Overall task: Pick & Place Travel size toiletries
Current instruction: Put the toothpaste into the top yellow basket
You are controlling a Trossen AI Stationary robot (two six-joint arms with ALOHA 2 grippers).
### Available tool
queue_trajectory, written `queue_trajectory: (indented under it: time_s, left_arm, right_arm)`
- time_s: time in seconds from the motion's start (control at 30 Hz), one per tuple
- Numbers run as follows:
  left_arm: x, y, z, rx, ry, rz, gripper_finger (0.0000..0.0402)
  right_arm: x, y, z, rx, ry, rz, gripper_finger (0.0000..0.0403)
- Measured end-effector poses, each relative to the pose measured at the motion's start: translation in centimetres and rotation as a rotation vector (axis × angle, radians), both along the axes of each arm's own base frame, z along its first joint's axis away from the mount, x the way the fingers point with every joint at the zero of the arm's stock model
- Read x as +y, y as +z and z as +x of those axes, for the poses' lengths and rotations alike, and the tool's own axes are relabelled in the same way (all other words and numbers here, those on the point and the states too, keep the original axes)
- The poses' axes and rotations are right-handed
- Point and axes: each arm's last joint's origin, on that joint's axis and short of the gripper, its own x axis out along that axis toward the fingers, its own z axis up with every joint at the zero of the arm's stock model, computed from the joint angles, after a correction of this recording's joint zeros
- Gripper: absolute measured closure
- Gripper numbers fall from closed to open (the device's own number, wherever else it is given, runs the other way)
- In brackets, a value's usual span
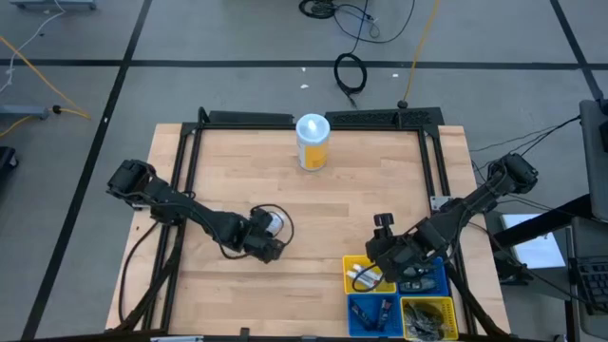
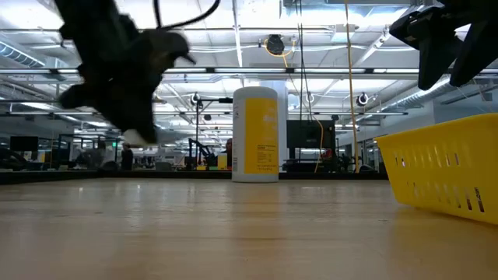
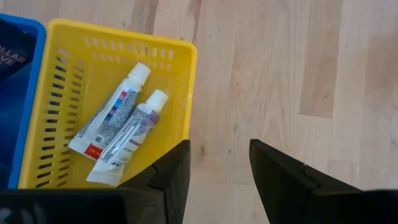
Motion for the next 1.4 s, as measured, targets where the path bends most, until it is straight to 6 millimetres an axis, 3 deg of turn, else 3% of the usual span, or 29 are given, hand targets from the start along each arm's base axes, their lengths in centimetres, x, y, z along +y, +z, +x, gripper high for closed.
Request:
queue_trajectory:
  time_s: [0.27,0.47,0.77,1.07,1.23,1.4]
  left_arm:
    - [-1.4,5.1,4.4,-0.348,-0.350,0.156,0.0348]
    - [-2.2,7.9,6.0,-0.528,-0.546,0.244,0.0355]
    - [-2.4,8.4,6.3,-0.580,-0.632,0.255,0.0343]
    - [-1.6,8.4,6.6,-0.581,-0.646,0.224,0.0356]
    - [-1.1,8.5,6.9,-0.597,-0.658,0.192,0.0341]
    - [-0.4,8.5,7.2,-0.607,-0.674,0.164,0.0357]
  right_arm:
    - [-0.1,0.1,0.2,-0.050,-0.022,-0.054,0.0248]
    - [-0.3,0.6,0.9,-0.211,-0.059,-0.204,0.0248]
    - [0.0,1.9,2.3,-0.417,-0.018,-0.420,0.0248]
    - [0.6,3.8,3.6,-0.565,0.097,-0.533,0.0248]
    - [0.2,4.1,4.1,-0.569,0.131,-0.579,0.0248]
    - [-0.1,4.1,4.2,-0.550,0.153,-0.613,0.0248]
